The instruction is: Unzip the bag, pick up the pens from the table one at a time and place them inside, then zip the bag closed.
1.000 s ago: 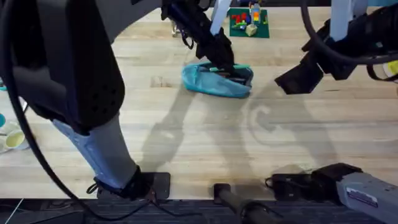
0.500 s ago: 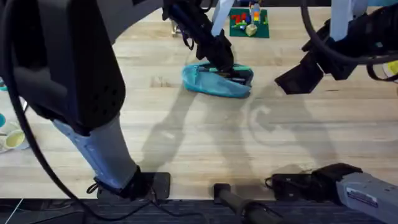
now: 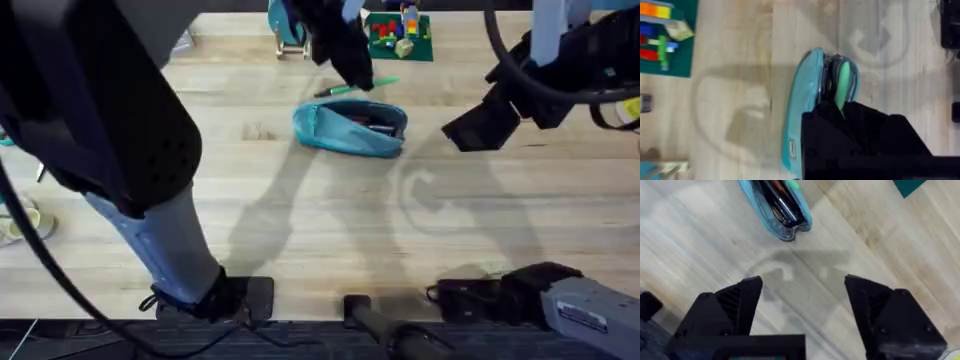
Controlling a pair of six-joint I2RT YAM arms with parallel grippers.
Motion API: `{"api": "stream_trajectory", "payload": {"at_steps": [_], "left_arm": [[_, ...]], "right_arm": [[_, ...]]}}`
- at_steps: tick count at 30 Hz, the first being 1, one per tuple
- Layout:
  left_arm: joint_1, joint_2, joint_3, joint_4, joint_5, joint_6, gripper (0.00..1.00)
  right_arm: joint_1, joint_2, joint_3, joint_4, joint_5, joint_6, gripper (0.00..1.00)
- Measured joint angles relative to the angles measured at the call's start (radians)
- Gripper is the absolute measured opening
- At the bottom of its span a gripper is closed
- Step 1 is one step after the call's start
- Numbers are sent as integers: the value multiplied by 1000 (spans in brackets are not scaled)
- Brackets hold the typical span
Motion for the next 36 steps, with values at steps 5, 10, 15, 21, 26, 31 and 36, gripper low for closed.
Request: {"api": "stream_trajectory", "payload": {"at_steps": [5, 10, 15, 21, 26, 31, 36], "left_arm": [[-8, 0, 106, -53, -81, -8, 41], [-32, 0, 137, -69, -167, -11, 41], [-71, 0, 138, -68, -223, -11, 41], [-112, 0, 138, -68, -303, -11, 41], [-116, 0, 138, -68, -329, -11, 41], [-116, 0, 138, -68, -324, -11, 41], [-117, 0, 138, -68, -305, -11, 41]], "right_arm": [[0, 0, 0, 0, 0, 0, 998], [0, 0, 0, 0, 0, 0, 998], [0, 0, 0, 0, 0, 0, 998], [0, 0, 0, 0, 0, 0, 998], [0, 0, 0, 0, 0, 0, 997], [0, 0, 0, 0, 0, 0, 997], [0, 0, 0, 0, 0, 0, 998]]}}
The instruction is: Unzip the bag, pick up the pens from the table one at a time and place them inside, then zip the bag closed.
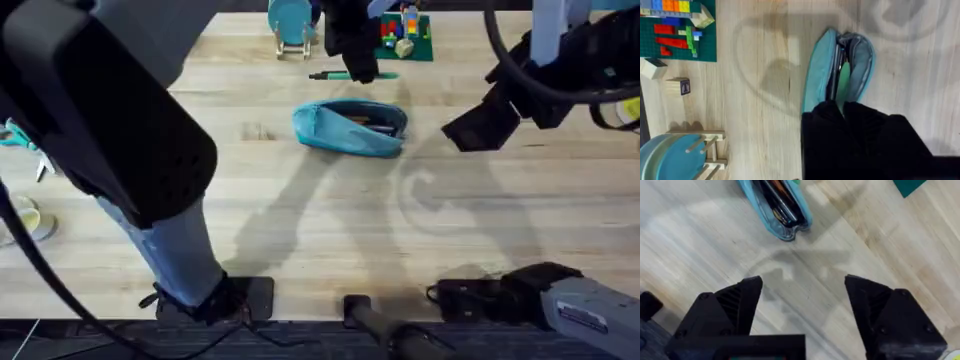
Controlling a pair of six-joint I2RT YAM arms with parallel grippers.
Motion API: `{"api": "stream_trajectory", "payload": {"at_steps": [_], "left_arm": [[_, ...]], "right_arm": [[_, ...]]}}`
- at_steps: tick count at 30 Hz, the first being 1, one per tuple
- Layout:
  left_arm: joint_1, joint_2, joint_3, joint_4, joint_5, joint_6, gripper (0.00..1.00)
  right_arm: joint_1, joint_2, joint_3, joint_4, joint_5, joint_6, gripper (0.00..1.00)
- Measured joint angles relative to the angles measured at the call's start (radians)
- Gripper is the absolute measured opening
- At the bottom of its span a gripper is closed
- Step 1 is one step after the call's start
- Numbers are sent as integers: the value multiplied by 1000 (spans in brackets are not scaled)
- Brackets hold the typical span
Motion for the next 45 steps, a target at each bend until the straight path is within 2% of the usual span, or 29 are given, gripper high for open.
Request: {"api": "stream_trajectory", "payload": {"at_steps": [16, 29, 45], "left_arm": [[-59, 132, 5, 0, 27, 0, 41], [-61, 140, 4, -6, 31, 0, 41], [-61, 140, -108, 51, 26, 0, 41]], "right_arm": [[0, 0, 0, 0, 0, 0, 998], [0, 0, 0, 0, 0, 0, 998], [0, 0, 0, 0, 0, 0, 998]]}}
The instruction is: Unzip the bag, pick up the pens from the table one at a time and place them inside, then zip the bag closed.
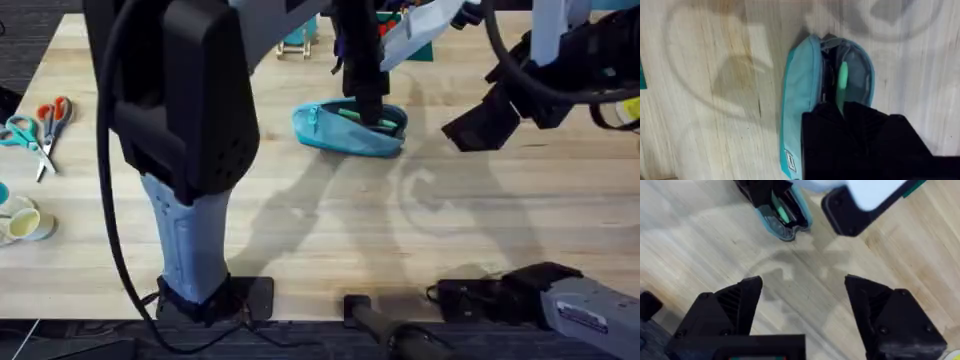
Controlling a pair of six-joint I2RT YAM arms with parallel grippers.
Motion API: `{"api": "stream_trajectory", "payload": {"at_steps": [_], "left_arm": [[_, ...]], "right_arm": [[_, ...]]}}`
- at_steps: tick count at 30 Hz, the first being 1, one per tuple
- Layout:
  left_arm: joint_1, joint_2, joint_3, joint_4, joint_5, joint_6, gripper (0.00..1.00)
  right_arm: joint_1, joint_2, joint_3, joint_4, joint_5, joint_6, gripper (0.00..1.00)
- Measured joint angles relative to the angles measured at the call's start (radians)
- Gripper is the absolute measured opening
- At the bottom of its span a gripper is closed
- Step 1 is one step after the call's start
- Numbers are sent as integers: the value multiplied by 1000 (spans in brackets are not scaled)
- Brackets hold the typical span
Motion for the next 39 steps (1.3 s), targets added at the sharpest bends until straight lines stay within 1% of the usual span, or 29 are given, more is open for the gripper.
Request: {"api": "stream_trajectory", "payload": {"at_steps": [8, 14, 30, 31, 32, 33, 35, 36, 37, 38, 39], "left_arm": [[0, 0, -9, 13, -3, 0, 41], [0, 0, -43, 49, -3, 0, 41], [0, 0, -47, 50, -3, 0, 41], [0, 0, -47, 50, -3, 1, 60], [0, 0, -47, 51, -3, -1, 153], [0, 0, -47, 50, -3, 0, 284], [0, 0, -47, 51, -3, -1, 581], [0, 0, -47, 51, -3, -1, 758], [0, 0, -47, 51, -3, -1, 900], [0, 0, -47, 50, -3, -4, 969], [0, 0, -47, 51, -3, -4, 987]], "right_arm": [[0, 0, 0, 0, 0, 0, 998], [0, 0, 0, 0, 0, 0, 998], [0, 0, 0, 0, 0, 0, 998], [0, 0, 0, 0, 0, 0, 998], [0, 0, 0, 0, 0, 0, 998], [0, 0, 0, 0, 0, 0, 997], [0, 0, 0, 0, 0, 0, 997], [0, 0, 0, 0, 0, 0, 997], [0, 0, 0, 0, 0, 0, 997], [0, 0, 0, 0, 0, 0, 997], [0, 0, 0, 0, 0, 0, 998]]}}
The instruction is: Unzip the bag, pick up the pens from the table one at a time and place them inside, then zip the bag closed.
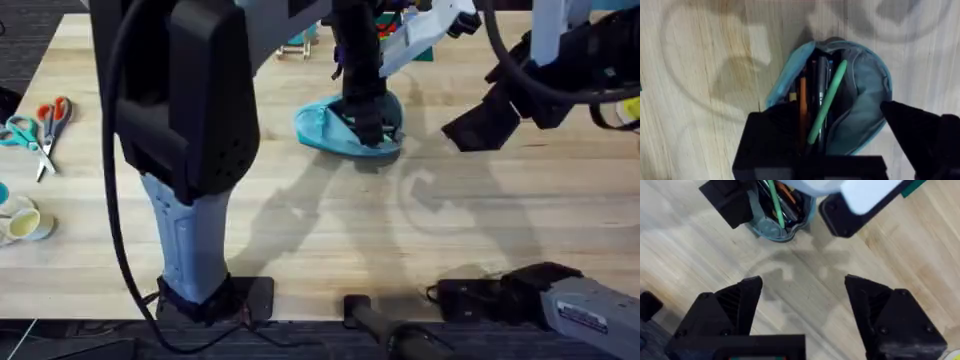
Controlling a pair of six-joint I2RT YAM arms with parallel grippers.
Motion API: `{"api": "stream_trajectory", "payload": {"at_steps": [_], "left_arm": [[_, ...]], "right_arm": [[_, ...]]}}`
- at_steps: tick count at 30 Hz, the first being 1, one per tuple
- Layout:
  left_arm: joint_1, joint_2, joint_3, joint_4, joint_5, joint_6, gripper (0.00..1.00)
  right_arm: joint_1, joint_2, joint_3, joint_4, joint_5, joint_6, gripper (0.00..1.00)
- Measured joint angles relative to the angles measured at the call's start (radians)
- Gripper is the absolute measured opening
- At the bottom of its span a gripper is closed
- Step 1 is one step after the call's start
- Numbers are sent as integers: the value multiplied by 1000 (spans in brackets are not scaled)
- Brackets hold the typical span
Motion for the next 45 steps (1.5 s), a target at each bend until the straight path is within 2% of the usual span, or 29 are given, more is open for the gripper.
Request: {"api": "stream_trajectory", "payload": {"at_steps": [10, 26, 37, 45], "left_arm": [[0, 0, 0, 0, 0, -1, 993], [-3, -14, -3, -2, -35, -79, 994], [25, -264, -7, -34, -56, -89, 993], [58, -354, -7, -55, -63, -93, 993]], "right_arm": [[0, 0, 0, 0, 0, 0, 998], [0, 0, 0, 0, 0, 0, 998], [0, 0, 0, 0, 0, 0, 997], [0, 0, -1, 0, 0, 0, 997]]}}
